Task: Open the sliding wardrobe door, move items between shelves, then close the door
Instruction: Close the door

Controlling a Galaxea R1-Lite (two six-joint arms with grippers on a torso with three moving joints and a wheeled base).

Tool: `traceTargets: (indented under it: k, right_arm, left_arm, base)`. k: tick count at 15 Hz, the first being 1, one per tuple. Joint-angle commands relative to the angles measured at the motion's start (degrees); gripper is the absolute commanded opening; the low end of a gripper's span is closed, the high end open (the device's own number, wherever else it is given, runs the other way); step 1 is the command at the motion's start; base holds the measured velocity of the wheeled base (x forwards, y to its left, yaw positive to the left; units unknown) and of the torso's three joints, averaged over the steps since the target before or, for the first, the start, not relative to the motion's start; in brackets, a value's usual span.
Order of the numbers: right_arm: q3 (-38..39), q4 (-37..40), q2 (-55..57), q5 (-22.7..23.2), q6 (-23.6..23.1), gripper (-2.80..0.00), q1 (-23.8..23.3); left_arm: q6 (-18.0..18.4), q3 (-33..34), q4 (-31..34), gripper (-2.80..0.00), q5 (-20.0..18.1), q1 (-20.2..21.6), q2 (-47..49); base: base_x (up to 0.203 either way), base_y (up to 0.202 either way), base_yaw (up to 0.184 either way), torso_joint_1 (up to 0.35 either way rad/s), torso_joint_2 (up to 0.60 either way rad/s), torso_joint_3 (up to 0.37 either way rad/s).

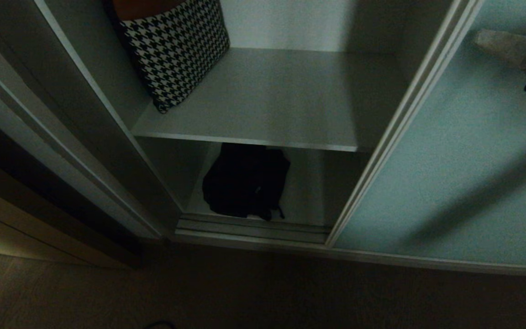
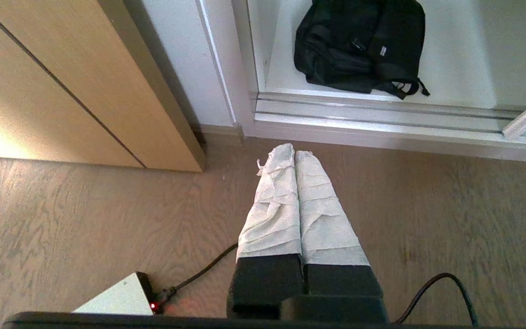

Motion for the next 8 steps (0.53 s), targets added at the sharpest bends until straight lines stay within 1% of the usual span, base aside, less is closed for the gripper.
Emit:
traceTargets:
  k: [1, 8]
  right_arm:
    - [-0.46, -0.20, 1.85, 0.06, 0.08, -2.80, -0.44]
    - [-0.28, -0.29, 3.22, 0.24, 0.08, -2.80, -0.54]
  left_arm:
    - [0.02, 0.00, 0.01, -2.80, 0.00, 0.02, 0.08]
    - [0.02, 0.00, 0.01, -2.80, 0.00, 0.02, 0.08]
  base:
    - [0.000, 0.000, 0.000, 0.000, 0.00, 0.000]
    - [0.000, 0.000, 0.000, 0.000, 0.00, 0.000]
